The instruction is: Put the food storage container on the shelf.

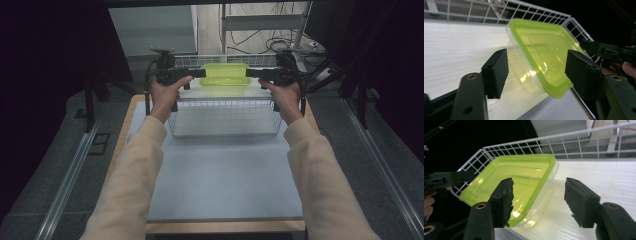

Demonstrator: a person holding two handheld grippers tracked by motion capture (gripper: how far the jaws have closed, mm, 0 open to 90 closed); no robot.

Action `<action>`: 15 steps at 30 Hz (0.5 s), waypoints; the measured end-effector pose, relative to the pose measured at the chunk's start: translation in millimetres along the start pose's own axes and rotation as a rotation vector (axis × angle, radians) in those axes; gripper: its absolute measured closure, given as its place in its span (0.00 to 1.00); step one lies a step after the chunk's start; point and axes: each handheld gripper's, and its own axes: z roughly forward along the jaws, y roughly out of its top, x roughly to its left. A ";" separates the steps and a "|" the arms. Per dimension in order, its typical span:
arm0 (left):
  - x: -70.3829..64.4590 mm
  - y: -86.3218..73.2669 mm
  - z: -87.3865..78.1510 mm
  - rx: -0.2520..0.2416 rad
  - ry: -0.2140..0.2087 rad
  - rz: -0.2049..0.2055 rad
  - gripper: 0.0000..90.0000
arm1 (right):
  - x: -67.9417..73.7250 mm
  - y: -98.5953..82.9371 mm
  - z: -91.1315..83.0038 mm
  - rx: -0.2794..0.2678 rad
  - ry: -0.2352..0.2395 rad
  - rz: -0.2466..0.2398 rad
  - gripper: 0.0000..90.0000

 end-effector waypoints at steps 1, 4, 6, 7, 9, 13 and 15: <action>-1.4 -0.3 -3.2 -0.005 0.001 0.008 0.35 | 0.6 0.2 -4.1 -0.011 0.008 -0.010 0.43; -8.6 -4.2 -17.6 -0.018 -0.024 0.038 0.33 | 5.4 -1.4 -18.0 -0.038 0.037 -0.046 0.40; -15.3 -11.5 -29.4 -0.035 -0.040 0.056 0.32 | 10.4 -4.1 -26.9 -0.040 0.047 -0.079 0.39; -17.4 -14.6 -33.3 -0.035 -0.046 0.068 0.32 | 14.1 -7.0 -33.5 -0.045 0.046 -0.113 0.38; -23.9 -24.8 -43.2 -0.040 -0.035 0.093 0.31 | 18.2 -12.1 -41.5 -0.046 0.054 -0.144 0.36; -38.3 -49.6 -61.5 -0.023 -0.056 0.143 0.30 | 25.4 -31.2 -57.8 -0.024 0.072 -0.212 0.31; -44.1 -64.5 -68.8 -0.011 -0.067 0.160 0.29 | 27.3 -53.2 -67.8 0.001 0.111 -0.229 0.29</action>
